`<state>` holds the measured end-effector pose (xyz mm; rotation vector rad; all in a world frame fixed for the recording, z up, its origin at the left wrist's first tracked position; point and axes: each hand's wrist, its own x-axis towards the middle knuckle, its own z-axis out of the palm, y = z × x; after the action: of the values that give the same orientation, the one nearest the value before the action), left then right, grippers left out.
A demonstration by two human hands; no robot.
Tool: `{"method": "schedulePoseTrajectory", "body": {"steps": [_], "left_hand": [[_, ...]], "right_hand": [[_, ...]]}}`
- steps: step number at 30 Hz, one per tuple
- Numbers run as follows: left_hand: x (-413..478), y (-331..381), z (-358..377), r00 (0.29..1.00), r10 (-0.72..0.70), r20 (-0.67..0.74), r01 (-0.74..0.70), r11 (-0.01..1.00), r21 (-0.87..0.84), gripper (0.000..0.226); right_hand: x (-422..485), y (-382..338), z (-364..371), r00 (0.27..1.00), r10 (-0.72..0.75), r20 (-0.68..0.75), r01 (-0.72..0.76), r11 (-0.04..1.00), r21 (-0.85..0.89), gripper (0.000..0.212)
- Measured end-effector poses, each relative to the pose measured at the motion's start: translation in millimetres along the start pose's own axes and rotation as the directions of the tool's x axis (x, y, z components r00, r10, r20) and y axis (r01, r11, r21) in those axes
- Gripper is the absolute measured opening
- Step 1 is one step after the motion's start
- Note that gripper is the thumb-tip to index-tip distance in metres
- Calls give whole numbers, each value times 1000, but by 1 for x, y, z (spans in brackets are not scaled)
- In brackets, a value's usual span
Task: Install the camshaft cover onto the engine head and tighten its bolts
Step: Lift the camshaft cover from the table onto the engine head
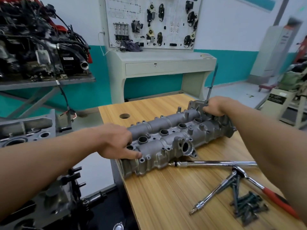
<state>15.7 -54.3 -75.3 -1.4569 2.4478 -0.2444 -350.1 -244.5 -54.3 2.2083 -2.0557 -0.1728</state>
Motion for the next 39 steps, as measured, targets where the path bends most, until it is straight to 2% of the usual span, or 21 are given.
{"method": "schedulePoseTrajectory", "body": {"steps": [6,12,16,23,26,28,30,32,34,39], "left_hand": [[5,-4,0,998,-11,54,13,999,-35,79],[4,-4,-2,991,-19,136,35,992,-118,76],[4,-8,-2,990,-29,141,46,991,-123,76],[3,-12,-2,973,-124,194,173,951,-257,65],[0,-16,-6,931,-192,310,318,844,-432,69],[-5,-19,-12,847,-251,468,493,698,-519,80],[-7,-21,-14,760,-316,569,630,574,-523,92],[-5,-21,-12,703,-337,626,689,541,-482,97],[-2,-18,-10,668,-343,661,727,491,-480,92],[2,-15,-9,605,-341,719,796,269,-542,75]], "right_hand": [[8,2,4,1000,9,-20,-9,999,-31,44],[3,0,4,999,44,-9,-44,999,15,40],[-1,-3,3,999,45,-26,-45,999,1,39],[-4,-6,1,998,51,-22,-51,999,5,36],[-4,-6,0,998,51,-37,-51,999,-4,34],[-3,-6,0,998,54,-32,-54,998,10,32],[-3,-5,0,998,49,-26,-48,999,16,32],[-1,-4,1,999,39,-36,-38,999,22,31],[1,-2,2,999,33,-41,-32,999,31,30],[9,2,7,999,37,-29,-36,997,63,31]]}}
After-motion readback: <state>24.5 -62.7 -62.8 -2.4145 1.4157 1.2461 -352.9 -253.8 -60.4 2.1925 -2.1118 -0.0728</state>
